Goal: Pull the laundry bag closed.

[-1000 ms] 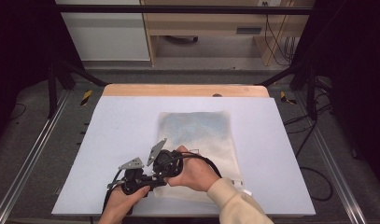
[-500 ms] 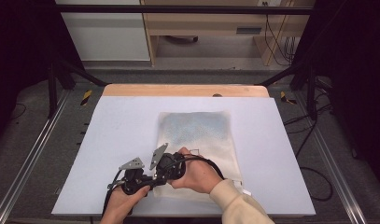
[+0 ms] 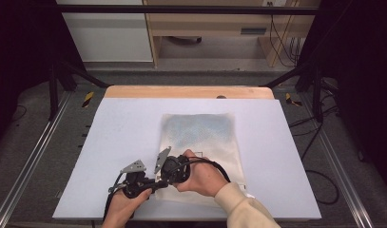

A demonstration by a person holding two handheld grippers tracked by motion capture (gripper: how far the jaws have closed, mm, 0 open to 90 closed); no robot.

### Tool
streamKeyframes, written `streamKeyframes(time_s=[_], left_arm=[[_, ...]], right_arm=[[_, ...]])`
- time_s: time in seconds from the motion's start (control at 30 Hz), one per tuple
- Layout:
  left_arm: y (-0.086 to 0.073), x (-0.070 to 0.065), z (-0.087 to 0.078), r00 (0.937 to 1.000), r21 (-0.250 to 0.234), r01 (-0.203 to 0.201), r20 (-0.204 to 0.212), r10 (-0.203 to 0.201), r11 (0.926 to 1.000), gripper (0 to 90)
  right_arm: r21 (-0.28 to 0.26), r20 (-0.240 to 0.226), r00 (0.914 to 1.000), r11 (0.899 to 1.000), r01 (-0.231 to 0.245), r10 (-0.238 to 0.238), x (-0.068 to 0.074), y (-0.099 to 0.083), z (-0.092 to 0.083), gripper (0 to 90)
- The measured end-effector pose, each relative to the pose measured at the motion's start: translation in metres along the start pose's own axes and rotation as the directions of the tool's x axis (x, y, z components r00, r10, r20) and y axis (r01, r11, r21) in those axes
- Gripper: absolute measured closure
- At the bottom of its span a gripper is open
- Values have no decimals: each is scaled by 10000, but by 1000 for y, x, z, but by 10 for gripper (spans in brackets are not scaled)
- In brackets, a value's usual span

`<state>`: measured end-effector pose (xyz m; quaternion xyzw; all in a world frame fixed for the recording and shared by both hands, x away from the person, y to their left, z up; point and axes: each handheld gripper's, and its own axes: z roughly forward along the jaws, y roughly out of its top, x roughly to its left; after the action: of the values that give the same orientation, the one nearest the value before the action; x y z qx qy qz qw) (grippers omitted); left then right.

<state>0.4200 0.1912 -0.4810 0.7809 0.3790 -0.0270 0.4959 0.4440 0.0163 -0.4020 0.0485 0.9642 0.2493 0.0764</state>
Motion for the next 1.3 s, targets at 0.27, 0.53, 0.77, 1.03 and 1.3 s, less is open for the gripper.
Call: streamKeyframes(time_s=[0.27, 0.53, 0.77, 1.03, 1.3], left_arm=[[-1, 1, -1, 10000, -34, -7, -24, 7, 10000, 872], [-1, 0, 1, 10000, -28, 57, -10, -57, 10000, 872], [0, -1, 1, 10000, 10, -33, -8, 33, 10000, 871], [0, -2, 1, 9998, 30, -145, -112, 145, 9999, 871], [-1, -4, 0, 9994, 7, -280, -212, 280, 9996, 874]], right_arm=[[-32, 53, 9999, 9999, 130, -130, 1, -1, -2, 823], [-10, -137, 9999, 10000, 54, -54, -1, -7, 1, 823], [88, -170, 9999, 10000, 30, -28, -3, -14, 1, 823], [29, -90, 10000, 10000, 40, -39, -2, -15, 2, 823], [-15, -8, 10000, 10000, 90, -90, 0, -14, 0, 823]])
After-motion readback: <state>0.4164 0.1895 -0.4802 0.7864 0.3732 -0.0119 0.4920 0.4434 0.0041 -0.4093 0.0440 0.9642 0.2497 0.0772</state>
